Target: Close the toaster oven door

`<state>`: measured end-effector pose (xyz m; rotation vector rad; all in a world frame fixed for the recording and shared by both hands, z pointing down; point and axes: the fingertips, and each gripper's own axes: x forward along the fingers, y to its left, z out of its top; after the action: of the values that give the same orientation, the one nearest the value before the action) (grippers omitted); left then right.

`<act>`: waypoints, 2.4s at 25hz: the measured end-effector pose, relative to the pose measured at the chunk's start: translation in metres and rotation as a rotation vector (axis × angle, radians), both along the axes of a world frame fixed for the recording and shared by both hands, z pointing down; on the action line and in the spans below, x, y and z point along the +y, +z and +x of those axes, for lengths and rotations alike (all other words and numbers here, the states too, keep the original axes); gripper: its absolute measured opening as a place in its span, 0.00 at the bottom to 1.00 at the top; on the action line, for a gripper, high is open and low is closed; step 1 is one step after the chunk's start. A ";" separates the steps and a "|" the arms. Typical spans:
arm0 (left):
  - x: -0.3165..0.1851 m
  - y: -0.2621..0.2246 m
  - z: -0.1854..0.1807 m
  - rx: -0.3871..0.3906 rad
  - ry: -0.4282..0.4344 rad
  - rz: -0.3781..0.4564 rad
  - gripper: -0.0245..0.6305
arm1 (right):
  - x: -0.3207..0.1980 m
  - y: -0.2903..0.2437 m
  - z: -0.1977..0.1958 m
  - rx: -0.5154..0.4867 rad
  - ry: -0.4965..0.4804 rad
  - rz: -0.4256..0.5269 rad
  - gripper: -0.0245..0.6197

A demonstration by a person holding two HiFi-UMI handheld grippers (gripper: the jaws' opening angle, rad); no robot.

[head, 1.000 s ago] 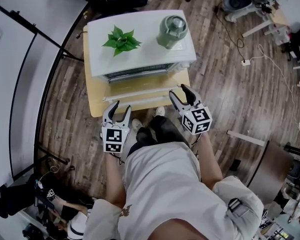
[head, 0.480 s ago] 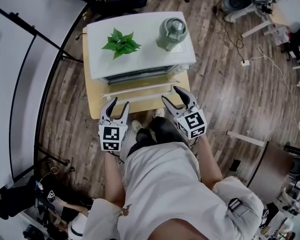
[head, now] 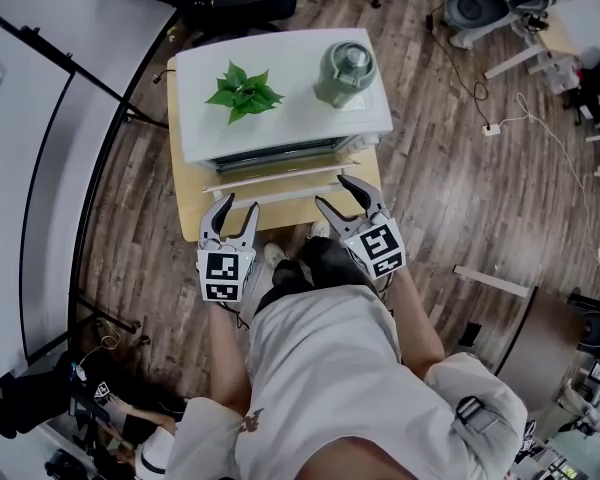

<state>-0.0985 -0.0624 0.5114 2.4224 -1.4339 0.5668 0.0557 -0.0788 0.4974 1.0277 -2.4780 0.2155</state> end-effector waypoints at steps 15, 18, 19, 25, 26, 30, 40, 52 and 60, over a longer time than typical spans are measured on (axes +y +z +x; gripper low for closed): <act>-0.017 -0.009 -0.003 0.019 -0.020 0.018 0.32 | -0.013 0.001 -0.004 0.005 -0.007 0.000 0.40; -0.021 -0.011 -0.004 0.023 -0.022 0.021 0.32 | -0.017 -0.001 -0.005 -0.001 -0.003 0.004 0.40; -0.022 -0.011 -0.004 0.023 -0.023 0.021 0.32 | -0.018 -0.001 -0.005 -0.002 -0.003 0.006 0.40; -0.031 -0.014 -0.006 0.028 -0.027 0.028 0.32 | -0.027 -0.003 -0.006 -0.007 0.002 0.014 0.40; -0.032 -0.015 -0.006 0.029 -0.028 0.029 0.32 | -0.028 -0.004 -0.006 -0.008 0.003 0.016 0.40; -0.037 -0.018 -0.006 0.035 -0.029 0.036 0.32 | -0.033 -0.007 -0.007 -0.013 0.008 0.022 0.40; -0.050 -0.024 -0.008 0.042 -0.027 0.043 0.33 | -0.047 -0.013 -0.008 -0.023 0.019 0.029 0.40; -0.058 -0.025 -0.010 0.054 -0.033 0.052 0.33 | -0.056 -0.015 -0.009 -0.044 0.030 0.036 0.39; -0.054 -0.029 -0.011 0.051 -0.063 0.084 0.34 | -0.057 -0.021 -0.010 -0.048 0.080 0.063 0.39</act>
<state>-0.1097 -0.1166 0.4825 2.4264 -1.5366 0.4361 0.0459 -0.1363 0.4761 1.1623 -2.5029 0.1904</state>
